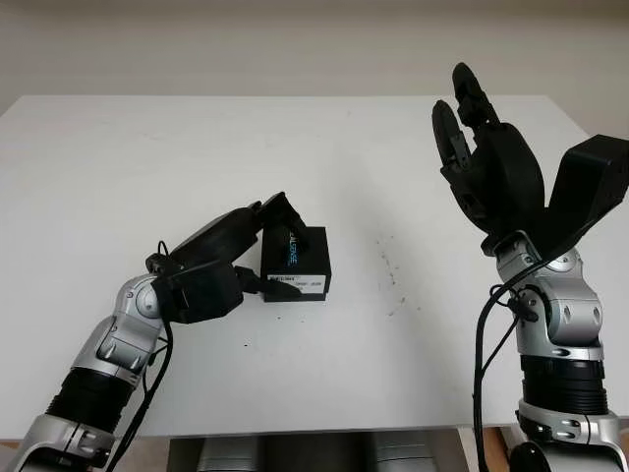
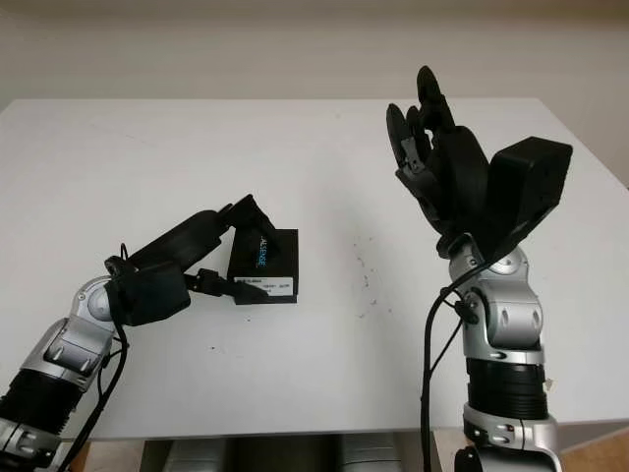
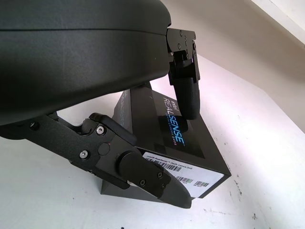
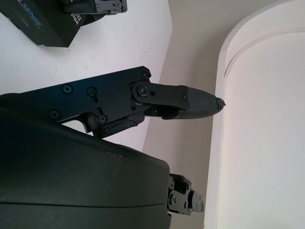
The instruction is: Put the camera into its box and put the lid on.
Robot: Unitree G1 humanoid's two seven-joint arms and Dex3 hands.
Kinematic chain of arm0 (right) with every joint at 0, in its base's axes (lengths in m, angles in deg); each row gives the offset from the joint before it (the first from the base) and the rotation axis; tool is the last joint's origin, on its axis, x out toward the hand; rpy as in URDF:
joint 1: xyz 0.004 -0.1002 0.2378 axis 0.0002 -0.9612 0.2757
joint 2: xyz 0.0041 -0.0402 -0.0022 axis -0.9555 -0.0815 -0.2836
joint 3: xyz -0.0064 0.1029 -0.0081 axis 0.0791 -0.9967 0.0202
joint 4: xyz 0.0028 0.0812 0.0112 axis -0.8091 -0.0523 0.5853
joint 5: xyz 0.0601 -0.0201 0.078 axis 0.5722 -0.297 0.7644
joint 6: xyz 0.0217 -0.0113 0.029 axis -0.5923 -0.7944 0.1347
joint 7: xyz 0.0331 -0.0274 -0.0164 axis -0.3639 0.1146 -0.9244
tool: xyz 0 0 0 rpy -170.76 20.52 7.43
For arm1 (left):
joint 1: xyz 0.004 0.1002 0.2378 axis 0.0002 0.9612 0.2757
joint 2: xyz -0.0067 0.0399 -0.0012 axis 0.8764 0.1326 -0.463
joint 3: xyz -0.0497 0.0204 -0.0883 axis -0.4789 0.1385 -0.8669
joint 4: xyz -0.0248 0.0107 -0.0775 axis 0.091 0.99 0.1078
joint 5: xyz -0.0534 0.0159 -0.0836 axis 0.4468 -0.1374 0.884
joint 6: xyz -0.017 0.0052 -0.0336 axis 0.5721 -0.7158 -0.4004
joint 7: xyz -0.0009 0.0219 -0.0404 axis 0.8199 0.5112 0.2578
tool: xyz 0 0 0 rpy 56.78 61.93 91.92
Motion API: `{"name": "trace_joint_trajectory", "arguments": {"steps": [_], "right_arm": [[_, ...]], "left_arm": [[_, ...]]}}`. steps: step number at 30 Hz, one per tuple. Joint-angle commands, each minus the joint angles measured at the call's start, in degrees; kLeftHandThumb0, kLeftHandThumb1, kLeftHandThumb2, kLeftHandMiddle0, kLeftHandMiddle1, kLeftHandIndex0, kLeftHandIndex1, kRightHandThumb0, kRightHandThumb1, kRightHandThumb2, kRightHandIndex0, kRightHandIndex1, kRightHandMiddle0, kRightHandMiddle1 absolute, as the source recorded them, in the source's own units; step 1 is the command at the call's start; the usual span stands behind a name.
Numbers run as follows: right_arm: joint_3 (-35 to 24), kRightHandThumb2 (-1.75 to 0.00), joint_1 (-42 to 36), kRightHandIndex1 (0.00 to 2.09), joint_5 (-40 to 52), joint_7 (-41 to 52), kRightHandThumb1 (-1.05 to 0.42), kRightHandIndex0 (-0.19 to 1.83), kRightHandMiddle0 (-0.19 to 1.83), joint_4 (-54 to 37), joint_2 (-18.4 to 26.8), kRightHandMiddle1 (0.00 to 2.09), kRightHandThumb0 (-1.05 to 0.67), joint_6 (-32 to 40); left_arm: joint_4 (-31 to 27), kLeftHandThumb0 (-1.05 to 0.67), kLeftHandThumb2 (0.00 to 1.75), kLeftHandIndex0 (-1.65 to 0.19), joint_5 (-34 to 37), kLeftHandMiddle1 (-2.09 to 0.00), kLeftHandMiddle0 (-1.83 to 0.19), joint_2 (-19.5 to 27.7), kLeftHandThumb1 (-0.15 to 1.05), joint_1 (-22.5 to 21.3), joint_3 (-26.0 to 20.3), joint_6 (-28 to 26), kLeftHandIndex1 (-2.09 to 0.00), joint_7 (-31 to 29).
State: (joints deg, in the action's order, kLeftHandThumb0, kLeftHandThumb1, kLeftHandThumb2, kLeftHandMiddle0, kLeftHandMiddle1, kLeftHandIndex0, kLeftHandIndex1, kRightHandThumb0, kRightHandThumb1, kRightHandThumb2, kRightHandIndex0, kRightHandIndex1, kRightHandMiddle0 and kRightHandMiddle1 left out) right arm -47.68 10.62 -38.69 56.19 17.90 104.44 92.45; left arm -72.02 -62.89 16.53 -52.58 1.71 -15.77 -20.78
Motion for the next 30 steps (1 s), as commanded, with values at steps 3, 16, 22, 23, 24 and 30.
{"name": "trace_joint_trajectory", "arguments": {"steps": [3,16,22,23,24,30], "right_arm": [[-0.7,-0.45,0.6,0.05,0.3,0.1,-1.05,-0.16,-0.12,0.6,0.4,0.05,-0.56,-0.6],[-0.6,-0.46,0.5,0.05,-0.3,0.9,-1.05,-0.16,-0.13,0.4,1.3,0.05,-0.57,-0.6],[-0.5,-0.45,0.6,0.06,-0.5,0.5,-1.05,-0.15,-0.12,0.1,1.4,0.06,-0.58,0.0],[-0.5,-0.45,0.6,0.05,-0.4,0.7,-1.05,-0.15,-0.12,0.2,1.4,0.05,-0.58,0.0],[-0.5,-0.45,0.6,0.05,-0.3,0.9,-1.05,-0.16,-0.12,0.2,1.5,0.05,-0.58,-0.1],[-0.5,-0.46,0.6,0.05,-0.4,1.0,-1.05,-0.16,-0.13,0.3,1.4,0.05,-0.58,-0.4]], "left_arm": [[0.5,-0.25,0.10,-0.02,0.1,-1.68,-0.06,0.3,1.05,0.9,0.5,2.6,-1.57,-0.2],[-1.9,-0.45,0.19,0.11,-7.7,-0.68,0.01,3.5,1.05,0.9,3.7,-3.1,-0.92,-3.0],[-5.0,-0.83,0.40,0.19,-14.8,-0.01,0.19,6.4,1.05,-0.4,7.3,-7.9,-0.02,-8.5],[-5.5,-0.86,0.46,0.19,-15.7,0.00,0.19,6.6,1.05,-0.5,7.7,-8.7,-0.01,-9.2],[-6.0,-0.88,0.49,0.19,-16.5,0.00,0.19,6.8,1.05,-0.7,8.1,-9.4,0.00,-9.8],[-6.5,-0.92,0.65,0.19,-20.2,0.00,0.19,7.8,1.05,-1.5,9.7,-10.3,0.00,-10.8]]}}
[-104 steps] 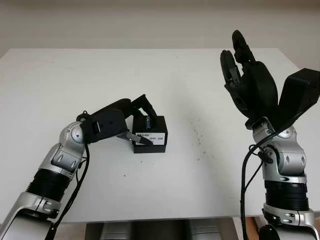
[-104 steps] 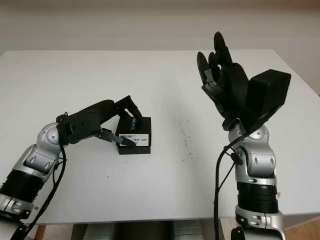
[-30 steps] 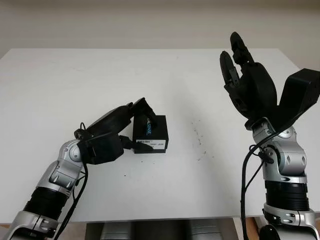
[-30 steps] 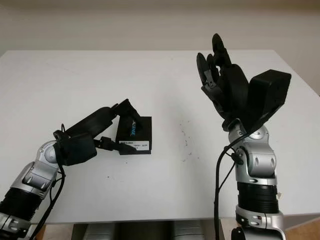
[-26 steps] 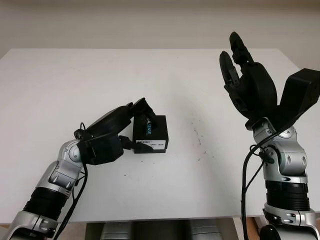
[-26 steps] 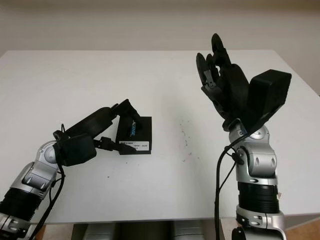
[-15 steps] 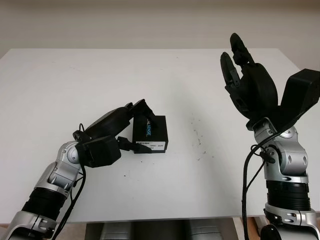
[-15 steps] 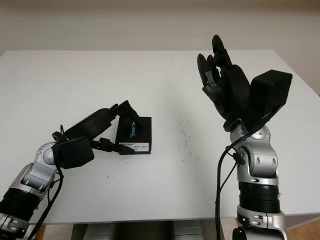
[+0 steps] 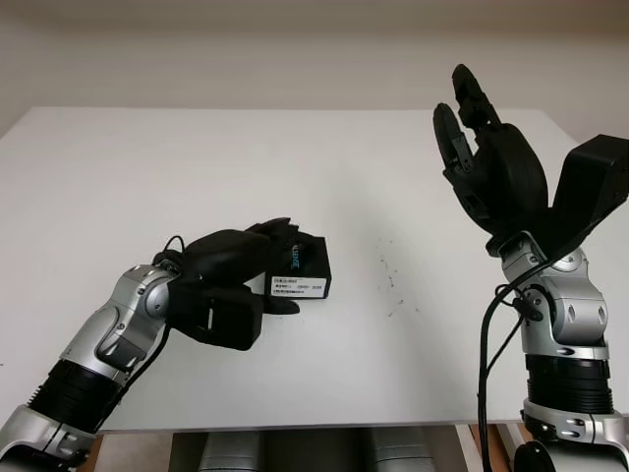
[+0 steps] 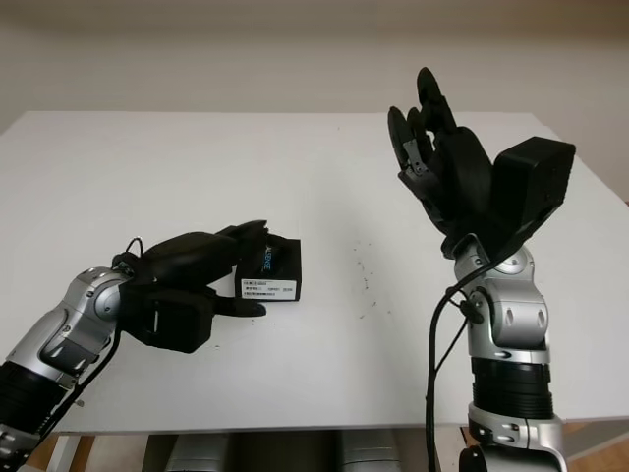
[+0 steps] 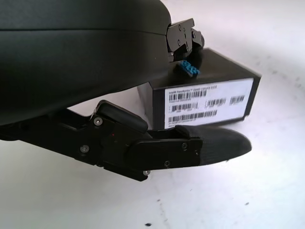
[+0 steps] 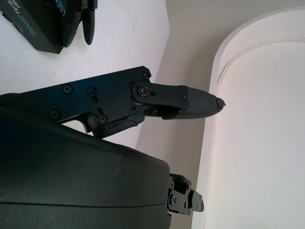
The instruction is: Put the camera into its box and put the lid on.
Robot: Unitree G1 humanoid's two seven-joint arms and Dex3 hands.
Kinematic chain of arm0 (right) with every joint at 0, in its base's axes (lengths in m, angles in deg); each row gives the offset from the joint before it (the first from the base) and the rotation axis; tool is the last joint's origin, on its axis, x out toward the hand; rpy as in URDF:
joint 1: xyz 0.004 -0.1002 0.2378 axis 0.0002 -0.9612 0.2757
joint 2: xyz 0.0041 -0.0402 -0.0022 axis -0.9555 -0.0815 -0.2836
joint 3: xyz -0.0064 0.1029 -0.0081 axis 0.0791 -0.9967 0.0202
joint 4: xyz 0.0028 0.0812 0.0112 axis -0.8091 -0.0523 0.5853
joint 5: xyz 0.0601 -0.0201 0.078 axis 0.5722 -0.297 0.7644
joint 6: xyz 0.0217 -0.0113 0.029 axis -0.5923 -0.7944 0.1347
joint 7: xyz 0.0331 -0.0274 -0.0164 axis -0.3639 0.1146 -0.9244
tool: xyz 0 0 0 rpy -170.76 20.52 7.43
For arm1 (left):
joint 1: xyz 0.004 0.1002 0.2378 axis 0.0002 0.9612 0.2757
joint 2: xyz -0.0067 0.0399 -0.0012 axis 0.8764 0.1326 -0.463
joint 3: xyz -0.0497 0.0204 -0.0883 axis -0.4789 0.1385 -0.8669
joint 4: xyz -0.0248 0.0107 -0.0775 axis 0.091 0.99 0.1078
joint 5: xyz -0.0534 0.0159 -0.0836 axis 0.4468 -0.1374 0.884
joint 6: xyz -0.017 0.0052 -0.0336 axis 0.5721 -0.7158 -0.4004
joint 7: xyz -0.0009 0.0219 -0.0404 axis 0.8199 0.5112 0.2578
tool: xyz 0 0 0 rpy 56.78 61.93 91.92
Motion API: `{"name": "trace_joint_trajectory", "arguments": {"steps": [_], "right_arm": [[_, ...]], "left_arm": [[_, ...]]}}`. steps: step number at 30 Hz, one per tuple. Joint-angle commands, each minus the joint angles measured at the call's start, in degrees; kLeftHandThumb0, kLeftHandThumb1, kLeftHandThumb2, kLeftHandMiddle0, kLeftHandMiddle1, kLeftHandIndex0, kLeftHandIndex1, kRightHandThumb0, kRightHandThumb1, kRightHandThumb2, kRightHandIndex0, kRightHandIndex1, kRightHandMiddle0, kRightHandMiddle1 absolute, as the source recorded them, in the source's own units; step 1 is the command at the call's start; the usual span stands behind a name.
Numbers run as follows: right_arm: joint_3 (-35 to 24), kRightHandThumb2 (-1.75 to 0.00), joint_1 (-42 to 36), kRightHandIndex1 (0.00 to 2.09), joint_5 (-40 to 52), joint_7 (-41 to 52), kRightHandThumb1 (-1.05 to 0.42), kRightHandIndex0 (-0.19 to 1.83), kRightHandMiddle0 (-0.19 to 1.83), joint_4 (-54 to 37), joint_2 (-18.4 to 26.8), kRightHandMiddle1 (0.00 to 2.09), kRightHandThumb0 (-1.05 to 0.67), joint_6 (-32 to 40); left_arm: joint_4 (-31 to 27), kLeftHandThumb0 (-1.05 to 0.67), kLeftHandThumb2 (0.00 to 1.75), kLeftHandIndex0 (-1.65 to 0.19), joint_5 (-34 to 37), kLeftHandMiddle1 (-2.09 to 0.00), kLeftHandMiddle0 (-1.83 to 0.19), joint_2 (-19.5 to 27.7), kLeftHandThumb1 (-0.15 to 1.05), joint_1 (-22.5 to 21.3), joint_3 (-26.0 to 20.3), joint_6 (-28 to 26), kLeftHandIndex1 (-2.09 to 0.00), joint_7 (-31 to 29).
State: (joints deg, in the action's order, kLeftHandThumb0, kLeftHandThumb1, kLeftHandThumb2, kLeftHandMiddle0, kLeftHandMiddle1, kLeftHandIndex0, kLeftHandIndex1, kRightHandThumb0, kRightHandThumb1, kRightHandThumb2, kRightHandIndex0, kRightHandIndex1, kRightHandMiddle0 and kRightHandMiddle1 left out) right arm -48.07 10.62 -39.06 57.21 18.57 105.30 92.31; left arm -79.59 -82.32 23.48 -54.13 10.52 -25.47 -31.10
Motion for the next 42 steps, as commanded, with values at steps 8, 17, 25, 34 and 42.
{"name": "trace_joint_trajectory", "arguments": {"steps": [8,17,25,34,42], "right_arm": [[0.7,-0.47,-0.1,0.05,-0.5,0.9,-1.05,-0.16,-0.13,-0.5,0.6,0.05,-0.59,-1.1],[2.4,-0.49,-3.4,0.03,-0.8,1.3,-1.05,-0.19,-0.16,-3.8,-0.4,0.04,-0.62,-0.1],[3.0,-0.48,-4.6,0.00,0.2,0.7,-1.05,-0.19,-0.19,-4.6,-1.9,0.02,-0.61,0.0],[4.4,-0.45,-5.8,0.00,-0.3,-1.2,-1.05,-0.19,-0.19,-7.2,-3.0,0.00,-0.62,2.1],[7.0,-0.69,-5.7,0.00,-3.0,-0.2,-1.05,-0.19,-0.19,-3.8,-3.6,0.00,-0.67,-1.7]], "left_arm": [[0.0,-0.92,0.70,0.19,0.2,0.00,0.19,0.6,1.05,1.2,0.5,-1.4,0.00,-2.3],[-4.8,-0.91,0.70,0.19,8.5,0.00,0.19,-1.1,1.05,7.0,-4.8,-4.6,0.00,1.1],[-10.1,-0.87,0.68,0.19,14.5,0.00,0.19,-3.4,1.05,11.9,-10.1,-7.7,0.00,5.3],[-17.0,-0.82,0.65,0.19,35.6,0.00,0.19,-15.0,1.05,15.4,-23.0,-8.2,0.00,14.2],[-20.8,-0.84,0.62,0.19,48.6,0.00,0.19,-24.6,1.05,13.7,-29.6,-11.4,0.00,23.2]]}}
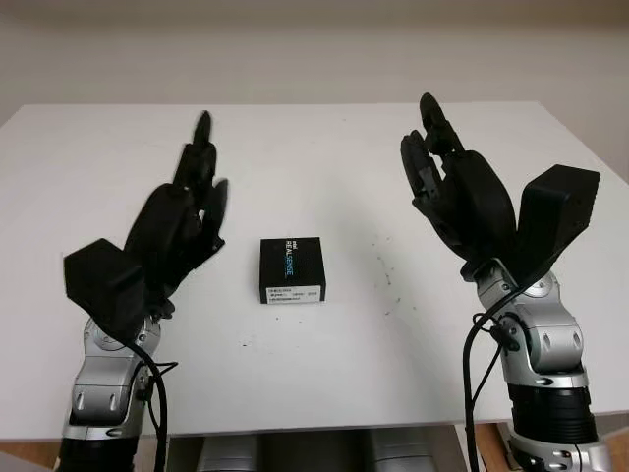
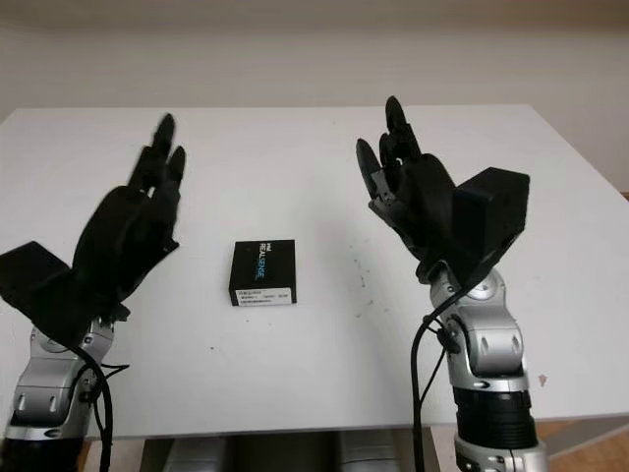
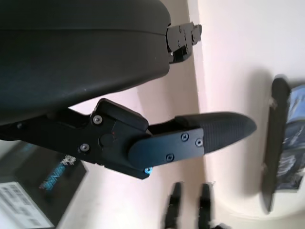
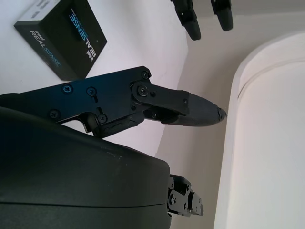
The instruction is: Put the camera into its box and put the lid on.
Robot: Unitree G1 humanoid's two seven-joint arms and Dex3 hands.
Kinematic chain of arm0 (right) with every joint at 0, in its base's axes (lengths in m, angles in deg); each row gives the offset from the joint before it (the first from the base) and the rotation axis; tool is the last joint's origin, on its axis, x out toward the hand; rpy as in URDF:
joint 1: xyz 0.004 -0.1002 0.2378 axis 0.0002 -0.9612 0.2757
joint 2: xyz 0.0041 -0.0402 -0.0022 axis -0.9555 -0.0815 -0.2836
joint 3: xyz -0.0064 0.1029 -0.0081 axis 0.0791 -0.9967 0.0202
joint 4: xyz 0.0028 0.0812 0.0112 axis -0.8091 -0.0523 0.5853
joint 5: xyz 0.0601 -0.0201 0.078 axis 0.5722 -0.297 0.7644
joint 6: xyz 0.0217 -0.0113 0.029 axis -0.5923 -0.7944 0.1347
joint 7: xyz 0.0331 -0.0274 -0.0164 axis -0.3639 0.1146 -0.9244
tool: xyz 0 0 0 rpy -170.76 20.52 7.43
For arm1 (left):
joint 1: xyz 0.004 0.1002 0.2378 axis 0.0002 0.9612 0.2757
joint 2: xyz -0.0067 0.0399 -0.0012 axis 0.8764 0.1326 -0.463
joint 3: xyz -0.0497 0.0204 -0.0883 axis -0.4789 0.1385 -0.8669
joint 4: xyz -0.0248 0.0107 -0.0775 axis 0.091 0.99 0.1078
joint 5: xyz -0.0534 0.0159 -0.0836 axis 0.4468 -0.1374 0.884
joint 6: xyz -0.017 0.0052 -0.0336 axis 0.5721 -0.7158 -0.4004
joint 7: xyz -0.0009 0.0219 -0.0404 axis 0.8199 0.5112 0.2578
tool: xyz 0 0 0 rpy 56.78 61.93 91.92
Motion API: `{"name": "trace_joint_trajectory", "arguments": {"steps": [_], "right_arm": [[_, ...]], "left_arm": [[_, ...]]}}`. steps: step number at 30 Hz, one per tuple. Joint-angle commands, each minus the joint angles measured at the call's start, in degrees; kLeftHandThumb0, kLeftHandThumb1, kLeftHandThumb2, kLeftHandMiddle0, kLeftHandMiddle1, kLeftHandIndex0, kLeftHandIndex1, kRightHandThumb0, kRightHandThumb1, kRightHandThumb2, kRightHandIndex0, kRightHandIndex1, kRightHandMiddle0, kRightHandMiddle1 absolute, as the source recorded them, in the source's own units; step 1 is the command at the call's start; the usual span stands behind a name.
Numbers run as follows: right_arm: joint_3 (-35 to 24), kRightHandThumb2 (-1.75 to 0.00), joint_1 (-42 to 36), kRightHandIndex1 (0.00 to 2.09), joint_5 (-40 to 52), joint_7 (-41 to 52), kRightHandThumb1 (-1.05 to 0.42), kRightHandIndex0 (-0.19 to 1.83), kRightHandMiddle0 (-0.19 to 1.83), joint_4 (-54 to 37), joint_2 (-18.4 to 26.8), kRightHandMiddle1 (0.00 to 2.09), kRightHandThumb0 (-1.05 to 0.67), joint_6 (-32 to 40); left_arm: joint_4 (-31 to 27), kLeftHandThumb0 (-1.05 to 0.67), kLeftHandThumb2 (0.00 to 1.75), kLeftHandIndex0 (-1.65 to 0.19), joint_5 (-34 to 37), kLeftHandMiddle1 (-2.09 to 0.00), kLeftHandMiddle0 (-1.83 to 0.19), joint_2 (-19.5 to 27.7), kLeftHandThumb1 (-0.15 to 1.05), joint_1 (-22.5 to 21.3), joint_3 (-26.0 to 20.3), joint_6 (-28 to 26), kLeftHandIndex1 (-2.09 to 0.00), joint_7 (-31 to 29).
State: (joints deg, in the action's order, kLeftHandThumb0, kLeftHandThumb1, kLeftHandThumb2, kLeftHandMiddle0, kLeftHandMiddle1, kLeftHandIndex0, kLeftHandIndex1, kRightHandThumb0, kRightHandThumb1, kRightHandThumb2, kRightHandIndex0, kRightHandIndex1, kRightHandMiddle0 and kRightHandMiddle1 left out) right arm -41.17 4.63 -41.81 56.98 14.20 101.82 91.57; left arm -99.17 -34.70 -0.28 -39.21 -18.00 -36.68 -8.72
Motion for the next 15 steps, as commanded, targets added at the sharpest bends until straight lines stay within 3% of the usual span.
{"name": "trace_joint_trajectory", "arguments": {"steps": [1,8,15], "right_arm": [[0.1,-0.71,0.4,0.00,-0.4,-0.3,-1.05,-0.19,-0.19,1.0,-0.5,0.00,-0.67,-0.9],[-0.1,-0.71,0.7,0.00,-0.4,-1.0,-1.05,-0.19,-0.19,5.1,-2.7,0.00,-0.68,-4.2],[0.1,-0.68,0.1,0.00,-1.2,-1.5,-1.05,-0.19,-0.19,7.0,-3.5,0.00,-0.70,-6.2]], "left_arm": [[-1.2,-0.84,0.62,0.19,1.7,0.00,0.19,-1.5,1.05,-1.5,-1.6,-0.2,0.00,1.7],[1.7,-0.83,0.68,0.19,5.5,0.00,0.19,-2.7,1.05,-3.7,-4.6,-2.4,0.00,5.1],[5.2,-0.80,0.71,0.19,5.5,0.00,0.19,-0.9,1.05,-5.0,-5.2,-3.1,0.00,4.2]]}}
